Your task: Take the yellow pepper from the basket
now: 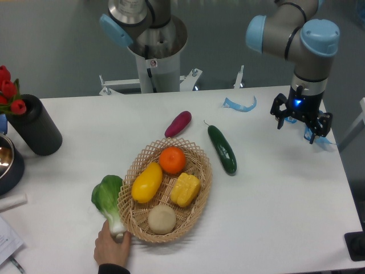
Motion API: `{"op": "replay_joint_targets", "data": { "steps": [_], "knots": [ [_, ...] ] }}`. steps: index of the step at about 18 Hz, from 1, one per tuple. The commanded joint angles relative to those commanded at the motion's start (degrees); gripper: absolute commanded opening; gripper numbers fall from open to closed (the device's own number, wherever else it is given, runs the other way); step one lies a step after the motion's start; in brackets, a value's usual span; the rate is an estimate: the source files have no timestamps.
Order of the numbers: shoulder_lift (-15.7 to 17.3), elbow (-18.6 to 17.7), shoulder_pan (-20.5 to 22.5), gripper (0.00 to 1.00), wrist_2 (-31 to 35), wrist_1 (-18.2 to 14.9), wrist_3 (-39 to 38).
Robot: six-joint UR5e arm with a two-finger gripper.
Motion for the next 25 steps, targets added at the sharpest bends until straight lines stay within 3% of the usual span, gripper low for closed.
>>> {"op": "replay_joint_targets", "data": {
  "steps": [8, 14, 19, 20, 25],
  "knots": [
    [0.09, -0.17, -0.17, 1.00, -0.44, 0.00, -0.17],
    [1.58, -3.07, -1.23, 1.00, -2.99, 0.09, -1.84],
    [1.58, -2.64, -7.63, 1.00, -2.37, -0.17, -6.32],
    [1.41, -2.55, -10.87, 1.00, -2.37, -0.78, -7.81],
    [1.32, -2.81, -17.56, 1.00, -2.55, -2.02, -24.76]
  ]
}}
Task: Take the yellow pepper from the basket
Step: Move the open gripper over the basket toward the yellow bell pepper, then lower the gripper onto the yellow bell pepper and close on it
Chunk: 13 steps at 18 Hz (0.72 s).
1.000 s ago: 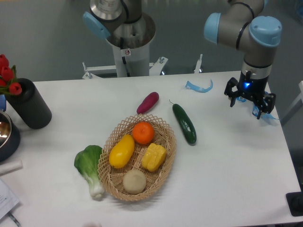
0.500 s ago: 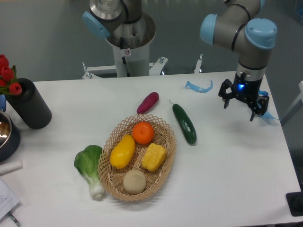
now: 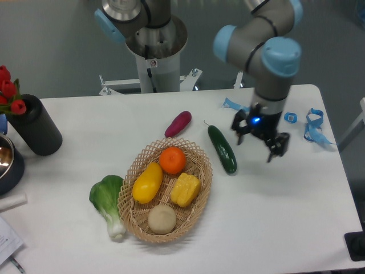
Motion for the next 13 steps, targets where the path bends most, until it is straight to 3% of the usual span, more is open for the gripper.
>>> {"op": "replay_joint_targets", "data": {
  "steps": [4, 9, 13],
  "knots": [
    [-1.49, 1.23, -3.52, 1.00, -0.18, 0.35, -11.25],
    [-3.95, 3.16, -7.21, 1.00, 0.00, 0.26, -19.52],
    [-5.53, 3.34, -8.80, 1.00, 0.26, 0.09, -20.77]
  ]
}}
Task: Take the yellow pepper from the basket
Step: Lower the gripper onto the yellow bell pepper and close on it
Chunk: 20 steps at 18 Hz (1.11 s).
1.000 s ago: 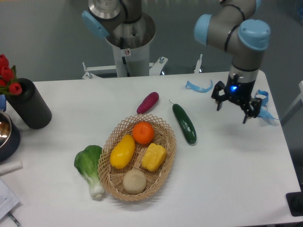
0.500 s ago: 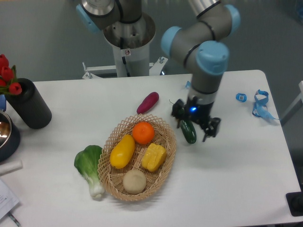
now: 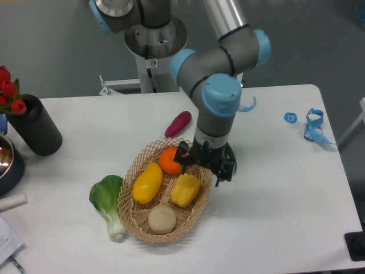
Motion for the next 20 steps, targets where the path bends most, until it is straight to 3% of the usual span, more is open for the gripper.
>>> {"op": "replay_joint_targets", "data": {
  "steps": [7, 20],
  "knots": [
    [-1.94, -0.26, -1.76, 1.00, 4.13, -0.09, 0.00],
    [-3.34, -0.88, -3.08, 1.00, 5.10, -0.26, -0.09]
  ]
}}
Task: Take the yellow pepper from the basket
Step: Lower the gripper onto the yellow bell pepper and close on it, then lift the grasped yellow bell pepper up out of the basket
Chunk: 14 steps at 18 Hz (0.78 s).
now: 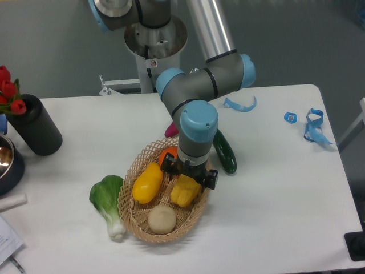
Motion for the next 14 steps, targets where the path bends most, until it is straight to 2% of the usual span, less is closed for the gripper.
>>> {"op": "replay_joint_targets", "data": {
  "steps": [4, 5, 7, 8, 9, 11, 14],
  "knots": [
    [-0.70, -0.09, -0.09, 1.00, 0.00, 0.35, 0.17],
    [-0.79, -0.09, -0.09, 0.97, 0.00, 0.44, 0.26],
    [-0.79, -0.09, -0.18, 0.77, 0.00, 0.35, 0.26],
    [-0.79, -0.09, -0.26, 0.62, 0.00, 0.35, 0.26],
    [-0.79, -0.09, -0.18, 0.55, 0.00, 0.35, 0.26],
    [-0.62, 0.00, -0.18, 0.13, 0.00, 0.09, 0.18],
    [0.00, 0.26, 0.35, 0.11, -0.70, -0.18, 0.09]
  ]
}}
